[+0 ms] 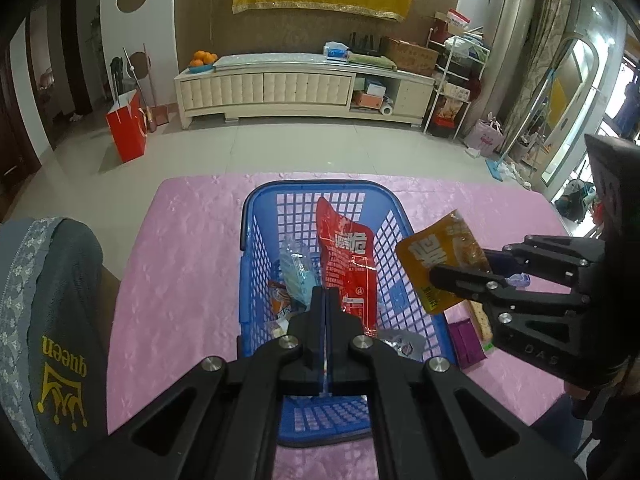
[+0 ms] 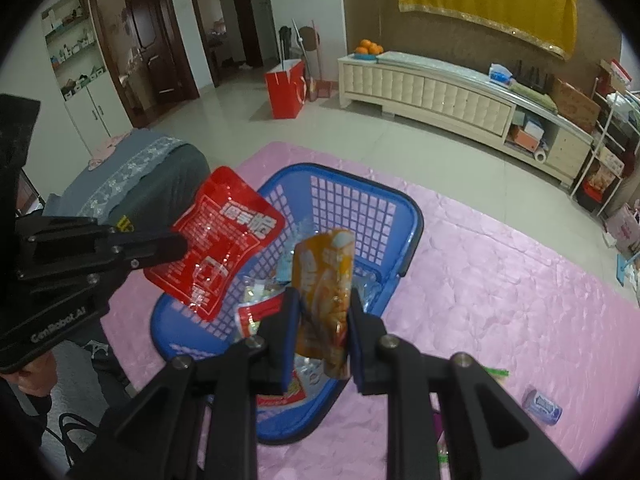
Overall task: Organize snacks
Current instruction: 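Carry both packets over the blue basket and open both grippers to drop them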
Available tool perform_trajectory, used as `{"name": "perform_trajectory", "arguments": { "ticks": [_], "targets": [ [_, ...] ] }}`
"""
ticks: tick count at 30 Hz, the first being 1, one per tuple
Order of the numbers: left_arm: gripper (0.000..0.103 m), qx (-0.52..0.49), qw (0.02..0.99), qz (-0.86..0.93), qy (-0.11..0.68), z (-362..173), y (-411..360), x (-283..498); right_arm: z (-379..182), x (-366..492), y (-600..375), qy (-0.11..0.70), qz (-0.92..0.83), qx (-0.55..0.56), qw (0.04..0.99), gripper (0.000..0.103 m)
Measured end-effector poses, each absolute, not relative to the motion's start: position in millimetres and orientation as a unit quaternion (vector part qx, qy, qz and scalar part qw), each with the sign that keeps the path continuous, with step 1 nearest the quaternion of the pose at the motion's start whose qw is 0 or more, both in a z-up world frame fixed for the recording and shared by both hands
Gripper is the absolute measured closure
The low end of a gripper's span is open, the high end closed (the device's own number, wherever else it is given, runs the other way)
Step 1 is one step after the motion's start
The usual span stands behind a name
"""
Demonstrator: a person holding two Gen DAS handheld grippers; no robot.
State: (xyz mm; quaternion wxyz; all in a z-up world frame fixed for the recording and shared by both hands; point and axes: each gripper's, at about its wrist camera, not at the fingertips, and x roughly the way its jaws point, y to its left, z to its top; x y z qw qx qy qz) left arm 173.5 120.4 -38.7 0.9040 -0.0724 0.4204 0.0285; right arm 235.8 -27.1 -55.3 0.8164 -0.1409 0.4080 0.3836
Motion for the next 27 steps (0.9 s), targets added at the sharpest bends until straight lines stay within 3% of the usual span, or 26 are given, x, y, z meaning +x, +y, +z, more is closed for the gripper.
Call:
{"name": "perform_trajectory", "arguments": {
  "ticks": [23,24,25,26,27],
  "targets": [
    [0.102,-0.049,0.89,0.017,0.453,-79,128,228,-79,271,12,0.418,0.378,-0.188,0.804,0.076],
    [0.099,-0.051,0.889,0.018,0.455,-79,129,229,-80,272,13,0.419,0.38,-0.189,0.803,0.076],
    [0.081,-0.051,0.888,0.016,0.456,-79,129,229,-81,272,14,0.422,0.381,-0.194,0.799,0.073],
    [0.064,-0.049,0.889,0.015,0.455,-78,129,228,-83,273,16,0.425,0.385,-0.199,0.795,0.061],
    [0.063,-0.044,0.892,0.021,0.45,-77,129,226,-84,272,17,0.425,0.386,-0.202,0.793,0.055]
  ]
}}
